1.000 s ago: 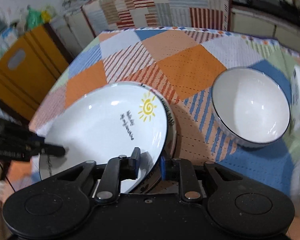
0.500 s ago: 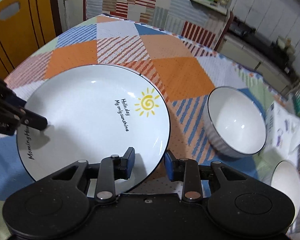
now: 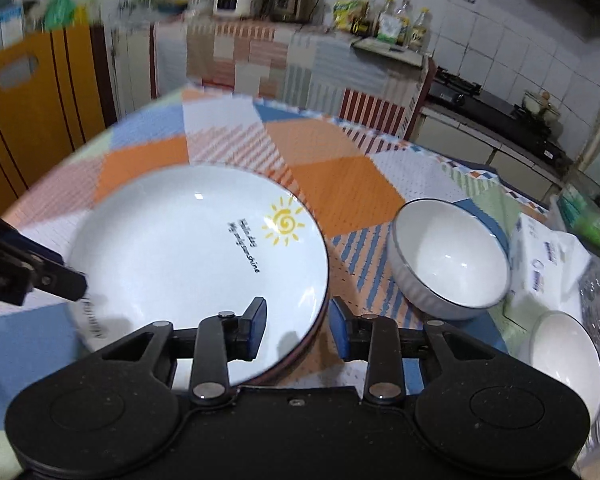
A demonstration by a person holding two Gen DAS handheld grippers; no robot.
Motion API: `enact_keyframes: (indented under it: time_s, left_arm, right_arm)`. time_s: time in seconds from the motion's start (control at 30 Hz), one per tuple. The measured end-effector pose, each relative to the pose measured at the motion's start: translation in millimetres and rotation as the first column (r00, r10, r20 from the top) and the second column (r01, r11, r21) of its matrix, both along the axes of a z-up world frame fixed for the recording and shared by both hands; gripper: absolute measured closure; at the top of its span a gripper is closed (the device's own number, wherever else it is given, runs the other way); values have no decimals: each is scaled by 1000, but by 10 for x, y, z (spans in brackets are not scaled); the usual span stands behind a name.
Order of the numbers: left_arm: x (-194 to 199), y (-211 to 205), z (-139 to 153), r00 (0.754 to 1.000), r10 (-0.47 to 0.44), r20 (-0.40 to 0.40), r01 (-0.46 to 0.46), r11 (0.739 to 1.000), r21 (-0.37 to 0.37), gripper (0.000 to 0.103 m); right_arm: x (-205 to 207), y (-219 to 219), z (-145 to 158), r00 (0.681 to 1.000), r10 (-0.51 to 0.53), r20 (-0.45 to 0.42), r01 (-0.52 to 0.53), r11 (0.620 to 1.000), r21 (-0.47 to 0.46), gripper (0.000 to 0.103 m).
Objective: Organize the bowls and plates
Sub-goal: 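Lower the sun plate onto the bear plate and open the left gripper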
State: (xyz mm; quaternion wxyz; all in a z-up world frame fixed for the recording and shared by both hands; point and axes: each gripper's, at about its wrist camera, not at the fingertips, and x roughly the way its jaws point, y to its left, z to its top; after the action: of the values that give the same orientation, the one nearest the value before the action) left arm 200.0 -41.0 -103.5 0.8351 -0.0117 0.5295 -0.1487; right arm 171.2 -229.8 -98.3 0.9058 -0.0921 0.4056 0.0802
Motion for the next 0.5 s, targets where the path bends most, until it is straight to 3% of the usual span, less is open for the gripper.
enact_keyframes:
  time_s: [0.33, 0.43, 0.5]
  left_arm:
    - [-523, -329, 479, 998, -43, 36, 44, 998, -36, 72]
    - [-653, -532, 533, 995, -87, 44, 87, 996, -15, 71]
    - [-723, -668, 539, 993, -111, 47, 112, 994, -8, 63]
  right_arm:
    - [-758, -498, 267, 998, -6, 65, -3, 991, 134, 46]
    - [-913, -583, 266, 997, 45, 69, -51, 994, 99, 32]
    - [-983, -654, 256, 998, 43, 47, -46, 996, 72, 32]
